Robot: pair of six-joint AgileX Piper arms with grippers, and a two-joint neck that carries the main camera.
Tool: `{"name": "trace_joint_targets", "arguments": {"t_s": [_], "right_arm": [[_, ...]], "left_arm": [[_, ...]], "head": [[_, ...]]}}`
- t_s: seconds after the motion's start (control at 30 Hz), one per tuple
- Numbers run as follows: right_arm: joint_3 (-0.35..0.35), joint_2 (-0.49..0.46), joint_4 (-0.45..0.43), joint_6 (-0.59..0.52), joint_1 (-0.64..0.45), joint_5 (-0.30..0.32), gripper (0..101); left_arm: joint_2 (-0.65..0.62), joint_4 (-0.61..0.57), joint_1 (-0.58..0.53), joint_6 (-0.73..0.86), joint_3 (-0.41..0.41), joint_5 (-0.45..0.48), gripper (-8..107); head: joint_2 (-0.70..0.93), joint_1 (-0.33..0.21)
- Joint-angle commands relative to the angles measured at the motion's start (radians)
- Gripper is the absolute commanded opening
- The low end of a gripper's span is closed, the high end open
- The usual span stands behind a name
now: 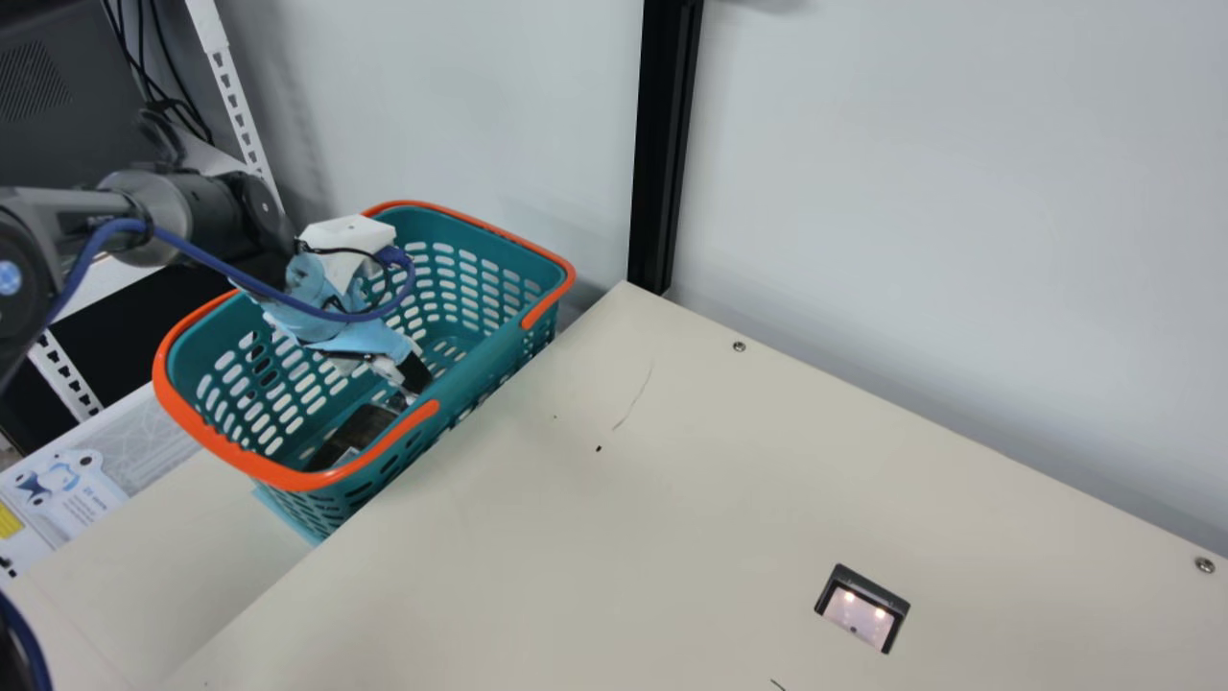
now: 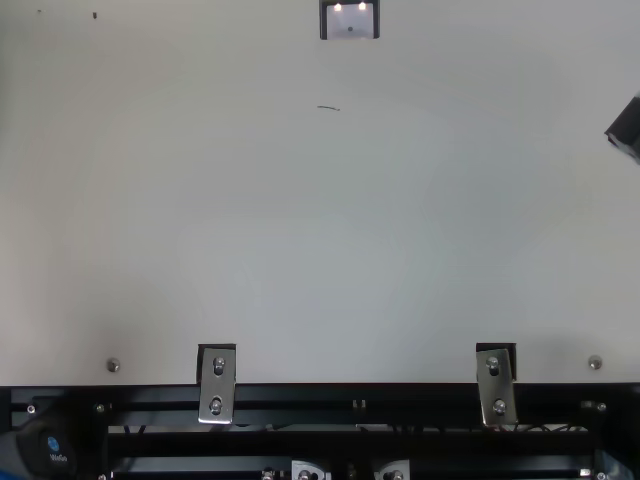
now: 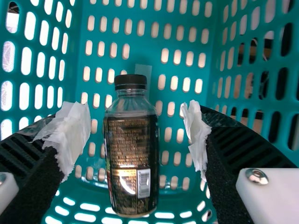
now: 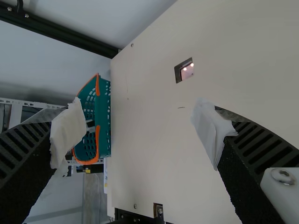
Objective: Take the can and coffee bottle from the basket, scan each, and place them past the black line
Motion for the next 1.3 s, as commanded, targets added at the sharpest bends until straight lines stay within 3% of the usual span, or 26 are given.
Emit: {"name": "trace_joint_targets", "arguments": {"t_s": [0.0,0.57,0.97,1.0,1.03,1.27], "right_arm": [[0.000,0.000,0.000,0.000,0.000,0.000,101],[0.000,0.000,0.000,0.000,0.000,0.000,101],[0.000,0.000,0.000,0.000,0.000,0.000,101],[0.000,0.000,0.000,0.000,0.000,0.000,101],[0.000,0.000,0.000,0.000,0.000,0.000,101],[0.000,0.000,0.000,0.000,0.000,0.000,101]], "left_arm": [[0.024,0.010,-0.002,-0.010,-0.012,0.000,90],[0.217,0.084,-0.016,-0.121,-0.113,0.004,90],[0.286,0.117,-0.023,-0.162,-0.148,0.005,90],[0.287,0.118,-0.022,-0.163,-0.149,0.005,43],[0.287,0.116,-0.020,-0.163,-0.150,0.003,10],[0.231,0.046,-0.013,-0.110,-0.143,-0.028,10]], "head": [[0.011,-0.025],[0.011,-0.025],[0.011,-0.025],[0.011,-0.025],[0.011,-0.025],[0.011,-0.025]]}}
